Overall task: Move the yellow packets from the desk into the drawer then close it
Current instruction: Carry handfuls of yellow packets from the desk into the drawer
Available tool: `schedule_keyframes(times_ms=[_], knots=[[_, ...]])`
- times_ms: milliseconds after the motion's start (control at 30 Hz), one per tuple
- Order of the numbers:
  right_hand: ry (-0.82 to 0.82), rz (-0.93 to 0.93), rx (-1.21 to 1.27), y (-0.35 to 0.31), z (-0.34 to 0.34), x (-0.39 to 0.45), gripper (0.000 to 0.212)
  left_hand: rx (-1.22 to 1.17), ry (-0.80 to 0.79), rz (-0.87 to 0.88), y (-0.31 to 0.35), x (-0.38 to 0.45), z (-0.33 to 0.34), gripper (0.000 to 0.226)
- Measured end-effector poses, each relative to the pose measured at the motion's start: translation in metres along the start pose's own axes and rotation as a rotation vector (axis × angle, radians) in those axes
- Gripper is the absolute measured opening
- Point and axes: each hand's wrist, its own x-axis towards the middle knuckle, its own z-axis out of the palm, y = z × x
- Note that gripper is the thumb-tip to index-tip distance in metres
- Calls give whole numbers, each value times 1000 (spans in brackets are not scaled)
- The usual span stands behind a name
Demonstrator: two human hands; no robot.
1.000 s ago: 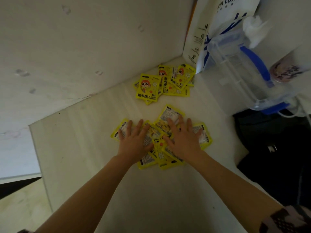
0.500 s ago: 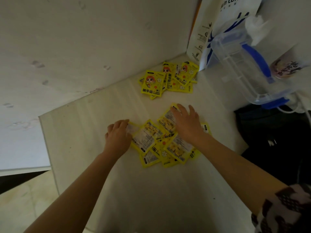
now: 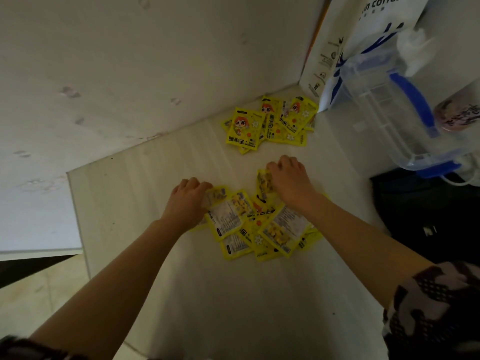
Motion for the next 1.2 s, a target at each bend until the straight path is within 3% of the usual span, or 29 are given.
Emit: schedule_keyframes(times_ms=[133, 300, 467, 567, 800, 900, 1067, 1200], knots=[[115, 77, 89, 6, -1, -8, 32, -197, -20, -159, -1, 0, -7, 43], [237, 179, 262, 10, -18, -26, 31, -334, 125, -257, -2, -5, -19, 22], [291, 411, 628, 16, -24, -58, 33, -535, 287, -345, -4, -12, -39, 7], [292, 542, 814, 13, -21, -84, 32, -602, 300, -349, 6, -12, -47, 15], [96, 830, 1094, -9, 8, -128, 41, -513, 48, -197, 34, -13, -28, 25], [54, 877, 1159, -16, 22, -134, 32, -468, -33, -212, 36, -14, -9, 22], [48, 956, 1304, -23, 28, -134, 34, -254, -4, -164, 36, -17, 13, 41], [38, 1025, 1401, -22, 35, -128, 24, -215, -24, -161, 35, -17, 13, 47]])
